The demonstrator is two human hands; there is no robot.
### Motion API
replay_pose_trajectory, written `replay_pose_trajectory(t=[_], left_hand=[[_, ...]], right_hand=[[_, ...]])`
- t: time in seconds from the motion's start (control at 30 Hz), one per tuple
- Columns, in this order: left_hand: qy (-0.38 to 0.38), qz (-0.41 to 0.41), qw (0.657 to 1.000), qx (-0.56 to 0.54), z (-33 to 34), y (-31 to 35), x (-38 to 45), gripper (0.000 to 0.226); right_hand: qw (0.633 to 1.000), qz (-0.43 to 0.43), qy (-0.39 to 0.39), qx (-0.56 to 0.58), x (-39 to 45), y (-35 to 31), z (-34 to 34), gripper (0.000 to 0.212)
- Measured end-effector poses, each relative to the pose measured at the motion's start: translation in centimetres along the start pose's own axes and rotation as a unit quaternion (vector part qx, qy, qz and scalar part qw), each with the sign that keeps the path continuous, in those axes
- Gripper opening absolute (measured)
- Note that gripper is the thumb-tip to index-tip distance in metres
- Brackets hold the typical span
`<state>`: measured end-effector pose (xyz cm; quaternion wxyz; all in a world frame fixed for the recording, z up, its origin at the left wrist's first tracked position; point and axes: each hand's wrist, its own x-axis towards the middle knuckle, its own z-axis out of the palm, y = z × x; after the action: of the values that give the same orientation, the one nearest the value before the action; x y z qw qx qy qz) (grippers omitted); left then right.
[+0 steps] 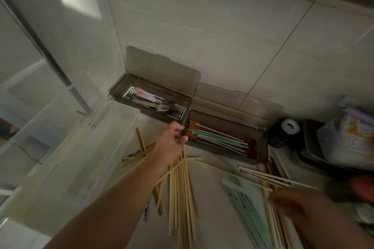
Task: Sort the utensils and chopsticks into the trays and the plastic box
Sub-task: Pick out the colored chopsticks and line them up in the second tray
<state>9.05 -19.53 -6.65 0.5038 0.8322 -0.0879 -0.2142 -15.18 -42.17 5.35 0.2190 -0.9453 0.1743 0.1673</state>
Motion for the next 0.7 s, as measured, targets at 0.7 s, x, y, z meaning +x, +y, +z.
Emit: replay_pose_trajectory(t=[0.7], left_hand=[[-0.005, -0.002, 1.0, 0.003, -0.1, -0.2, 0.2, 0.024]], right_hand=[[0.999, -0.025, 0.011, -0.038, 19.4, -2.1, 2.6, 0.012]])
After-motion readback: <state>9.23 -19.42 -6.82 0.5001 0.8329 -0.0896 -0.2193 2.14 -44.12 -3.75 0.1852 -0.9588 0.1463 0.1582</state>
